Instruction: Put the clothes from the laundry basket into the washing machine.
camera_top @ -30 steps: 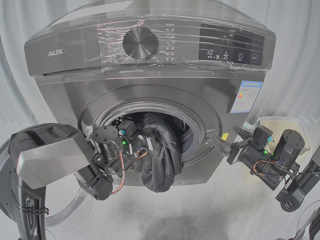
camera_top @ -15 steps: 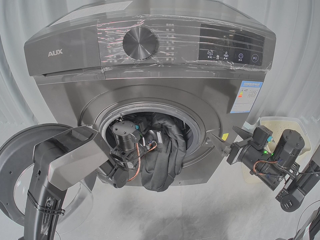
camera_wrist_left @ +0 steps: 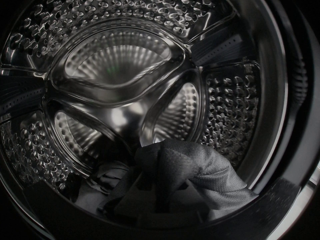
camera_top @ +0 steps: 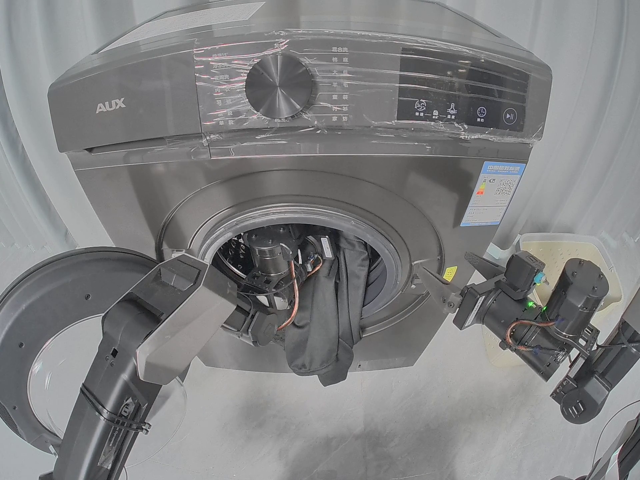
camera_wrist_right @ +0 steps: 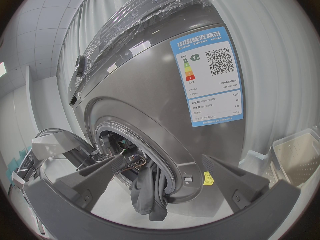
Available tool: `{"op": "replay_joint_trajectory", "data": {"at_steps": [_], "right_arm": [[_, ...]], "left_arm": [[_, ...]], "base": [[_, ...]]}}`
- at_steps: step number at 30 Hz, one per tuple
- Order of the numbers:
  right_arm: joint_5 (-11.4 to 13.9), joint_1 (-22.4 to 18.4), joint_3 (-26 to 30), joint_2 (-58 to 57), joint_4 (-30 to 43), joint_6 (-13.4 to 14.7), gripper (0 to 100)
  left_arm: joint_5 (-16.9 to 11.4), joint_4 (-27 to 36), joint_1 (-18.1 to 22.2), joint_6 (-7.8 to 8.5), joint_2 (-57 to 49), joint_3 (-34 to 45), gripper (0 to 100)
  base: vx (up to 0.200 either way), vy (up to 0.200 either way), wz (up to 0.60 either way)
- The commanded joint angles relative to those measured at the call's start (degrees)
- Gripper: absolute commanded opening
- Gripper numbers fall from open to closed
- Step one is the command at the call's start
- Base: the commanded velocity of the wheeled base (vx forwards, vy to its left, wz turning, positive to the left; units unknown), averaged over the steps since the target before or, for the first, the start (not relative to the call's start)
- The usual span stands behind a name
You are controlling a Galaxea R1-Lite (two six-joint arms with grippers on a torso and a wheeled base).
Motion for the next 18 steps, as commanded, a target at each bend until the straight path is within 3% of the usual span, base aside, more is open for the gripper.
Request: {"op": "replay_joint_trajectory", "data": {"at_steps": [1, 10, 11, 15, 18], "right_arm": [[0.14, -0.16, -0.06, 0.31, -0.05, 0.00, 100], [0.14, 0.01, -0.15, 0.31, -0.05, 0.00, 100], [0.05, 0.01, -0.15, 0.31, -0.05, 0.00, 100], [0.05, 0.10, -0.15, 0.31, -0.05, 0.00, 100], [0.14, 0.19, 0.03, 0.40, -0.05, 0.00, 100]], "left_arm": [[2.15, 4.20, 0.84, -0.05, 4.67, -8.49, 0], [2.15, 4.12, 1.28, -0.05, 4.49, -8.31, 0], [2.15, 3.94, 1.37, -0.05, 4.49, -8.31, 100], [2.24, 3.68, 1.46, -0.14, 3.26, -6.73, 100], [1.80, 4.91, 1.28, 0.12, -0.70, 0.04, 100]], "base": [[0.000, 0.000, 0.00], [0.000, 0.000, 0.00], [0.000, 0.000, 0.00], [0.000, 0.000, 0.00], [0.000, 0.000, 0.00]]}}
